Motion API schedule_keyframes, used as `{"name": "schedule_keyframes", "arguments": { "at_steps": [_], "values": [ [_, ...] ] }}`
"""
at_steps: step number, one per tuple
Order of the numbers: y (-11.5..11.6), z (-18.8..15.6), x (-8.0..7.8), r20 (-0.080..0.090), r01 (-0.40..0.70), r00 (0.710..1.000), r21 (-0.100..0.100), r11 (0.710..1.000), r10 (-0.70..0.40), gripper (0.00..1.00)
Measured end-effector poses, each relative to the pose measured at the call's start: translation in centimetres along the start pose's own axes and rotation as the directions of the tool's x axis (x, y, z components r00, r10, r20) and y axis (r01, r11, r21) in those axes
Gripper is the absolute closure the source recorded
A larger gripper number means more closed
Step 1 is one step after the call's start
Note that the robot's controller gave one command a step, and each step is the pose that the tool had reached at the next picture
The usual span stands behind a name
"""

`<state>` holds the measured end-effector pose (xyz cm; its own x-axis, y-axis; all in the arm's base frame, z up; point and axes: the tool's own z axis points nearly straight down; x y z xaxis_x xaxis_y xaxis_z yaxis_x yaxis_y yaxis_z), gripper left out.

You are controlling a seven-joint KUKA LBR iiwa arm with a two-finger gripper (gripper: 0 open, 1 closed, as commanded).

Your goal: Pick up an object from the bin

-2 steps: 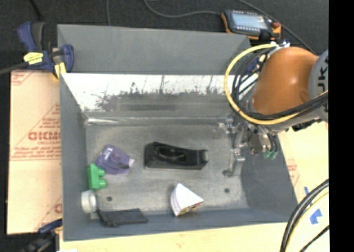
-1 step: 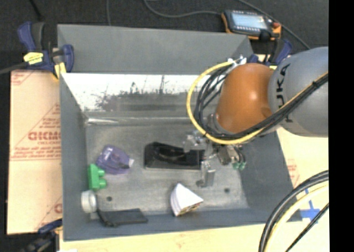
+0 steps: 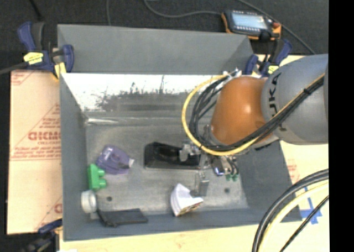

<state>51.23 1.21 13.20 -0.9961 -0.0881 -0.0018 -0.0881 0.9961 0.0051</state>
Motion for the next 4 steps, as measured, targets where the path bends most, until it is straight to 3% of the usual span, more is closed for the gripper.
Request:
{"name": "schedule_keyframes", "arguments": {
  "at_steps": [1,2,3,4],
  "values": [
    [0.0,2.8,-4.4,0.0,0.005,1.0,0.008,1.0,-0.005,0.0],
    [2.7,6.0,-4.7,0.003,0.067,0.998,0.006,0.998,-0.067,1.0],
    [2.7,6.0,-4.7,0.003,0.067,0.998,0.006,0.998,-0.067,1.0],
    [2.9,1.7,-4.2,-0.014,0.065,0.998,0.005,0.998,-0.065,1.0]
  ]
}}
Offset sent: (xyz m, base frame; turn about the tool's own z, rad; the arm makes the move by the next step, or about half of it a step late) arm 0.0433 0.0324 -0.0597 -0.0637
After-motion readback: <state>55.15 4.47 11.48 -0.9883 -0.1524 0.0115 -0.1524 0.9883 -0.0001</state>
